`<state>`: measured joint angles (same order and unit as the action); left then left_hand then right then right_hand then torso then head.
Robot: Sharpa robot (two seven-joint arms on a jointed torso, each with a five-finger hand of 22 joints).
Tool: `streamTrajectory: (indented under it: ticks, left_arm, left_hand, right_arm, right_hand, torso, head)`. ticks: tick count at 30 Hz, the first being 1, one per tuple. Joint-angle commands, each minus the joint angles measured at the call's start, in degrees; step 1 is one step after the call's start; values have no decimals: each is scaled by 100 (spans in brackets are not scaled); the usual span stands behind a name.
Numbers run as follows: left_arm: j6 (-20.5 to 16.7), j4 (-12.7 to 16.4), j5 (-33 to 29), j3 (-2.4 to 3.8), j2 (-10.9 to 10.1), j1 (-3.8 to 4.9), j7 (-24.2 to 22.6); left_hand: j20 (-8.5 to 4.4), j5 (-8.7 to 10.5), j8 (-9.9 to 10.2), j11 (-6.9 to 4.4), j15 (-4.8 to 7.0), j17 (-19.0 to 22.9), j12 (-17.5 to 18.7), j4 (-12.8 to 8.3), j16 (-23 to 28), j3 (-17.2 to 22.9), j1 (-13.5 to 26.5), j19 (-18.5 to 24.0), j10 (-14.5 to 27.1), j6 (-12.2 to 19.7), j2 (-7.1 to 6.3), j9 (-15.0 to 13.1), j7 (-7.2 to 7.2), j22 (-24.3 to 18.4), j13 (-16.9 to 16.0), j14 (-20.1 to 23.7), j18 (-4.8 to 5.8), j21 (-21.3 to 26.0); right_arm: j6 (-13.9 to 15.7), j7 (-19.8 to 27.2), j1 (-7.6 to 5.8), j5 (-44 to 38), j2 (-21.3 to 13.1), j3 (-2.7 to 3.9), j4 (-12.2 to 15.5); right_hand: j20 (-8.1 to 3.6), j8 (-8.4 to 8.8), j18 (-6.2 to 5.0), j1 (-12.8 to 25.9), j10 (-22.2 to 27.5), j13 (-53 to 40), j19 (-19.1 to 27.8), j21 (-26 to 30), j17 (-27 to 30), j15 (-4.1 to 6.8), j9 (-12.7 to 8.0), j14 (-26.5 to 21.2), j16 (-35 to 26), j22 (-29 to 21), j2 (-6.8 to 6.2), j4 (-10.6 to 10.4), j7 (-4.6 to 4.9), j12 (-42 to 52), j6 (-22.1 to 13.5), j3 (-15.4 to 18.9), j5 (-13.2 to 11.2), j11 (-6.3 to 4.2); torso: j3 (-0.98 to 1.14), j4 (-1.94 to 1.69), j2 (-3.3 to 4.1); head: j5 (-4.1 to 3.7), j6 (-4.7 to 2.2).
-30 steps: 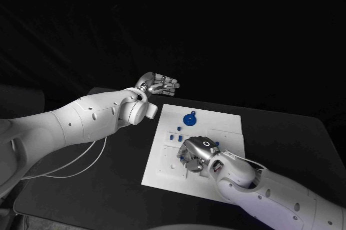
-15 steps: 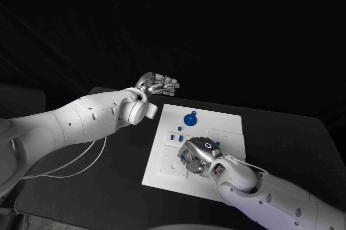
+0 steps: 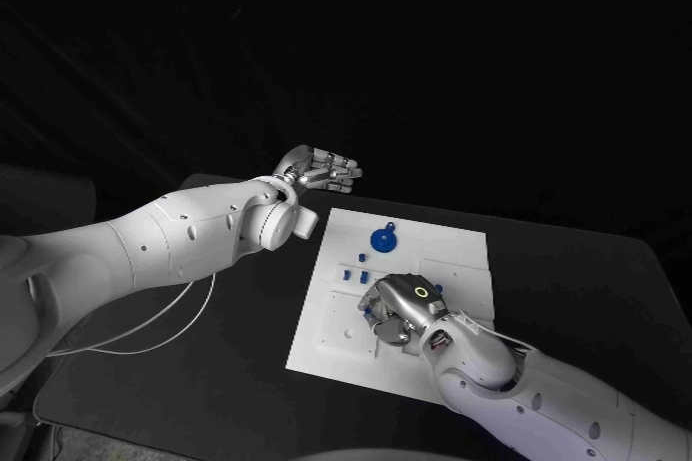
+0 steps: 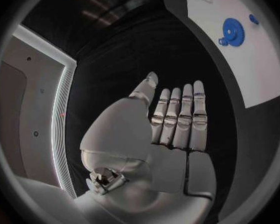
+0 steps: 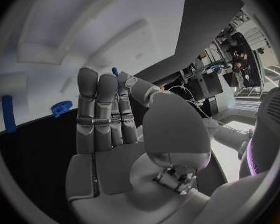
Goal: Assemble the parts on the task board
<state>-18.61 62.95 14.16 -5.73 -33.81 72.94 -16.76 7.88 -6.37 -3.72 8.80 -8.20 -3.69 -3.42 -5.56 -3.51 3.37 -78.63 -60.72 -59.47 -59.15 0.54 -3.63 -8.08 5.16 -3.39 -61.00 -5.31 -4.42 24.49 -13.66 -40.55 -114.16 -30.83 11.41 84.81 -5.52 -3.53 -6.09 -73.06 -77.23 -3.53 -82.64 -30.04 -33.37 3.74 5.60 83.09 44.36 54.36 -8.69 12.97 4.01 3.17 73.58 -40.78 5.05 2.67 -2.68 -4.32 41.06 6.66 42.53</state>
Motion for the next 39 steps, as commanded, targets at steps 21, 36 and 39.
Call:
streamTrajectory:
  ticks: [21,36,39]
  left_arm:
    - [107,12,20,4,14,-2,-61]
    - [134,-2,21,4,17,-6,-41]
    - [137,-4,21,4,17,-8,-39]
  left_hand:
    - [4,-10,18,8,-34,6,9,-12,6,-29,-3,-23,28,26,50,8,-27,-22,6,35,-68,-20]
    - [7,-9,19,11,-35,6,9,-10,6,-36,0,-22,38,35,51,8,-31,-29,6,41,-69,-20]
    - [7,-9,19,11,-35,6,9,-10,6,-36,0,-22,38,35,51,8,-31,-29,6,41,-69,-20]
  right_arm:
    - [20,-34,12,-46,68,0,-271]
    - [26,23,25,91,8,-1,-189]
    - [41,28,28,104,0,-1,-165]
  right_hand:
    - [6,-15,-146,-53,-205,-7,-52,96,29,45,-1,-7,32,71,10,-19,10,25,50,-27,-58,-154]
    - [6,-15,-145,-58,-206,-6,-64,129,37,44,-2,-8,38,102,19,-6,9,24,51,-15,-87,-155]
    - [4,-14,-147,-56,-207,-6,-70,146,39,46,-3,-11,42,121,25,1,9,24,52,-10,-89,-154]
  torso:
    - [-5,4,-1]
    - [-1,6,-1]
    - [-1,5,-2]
  head:
    - [30,46]
    - [59,92]
    - [60,94]
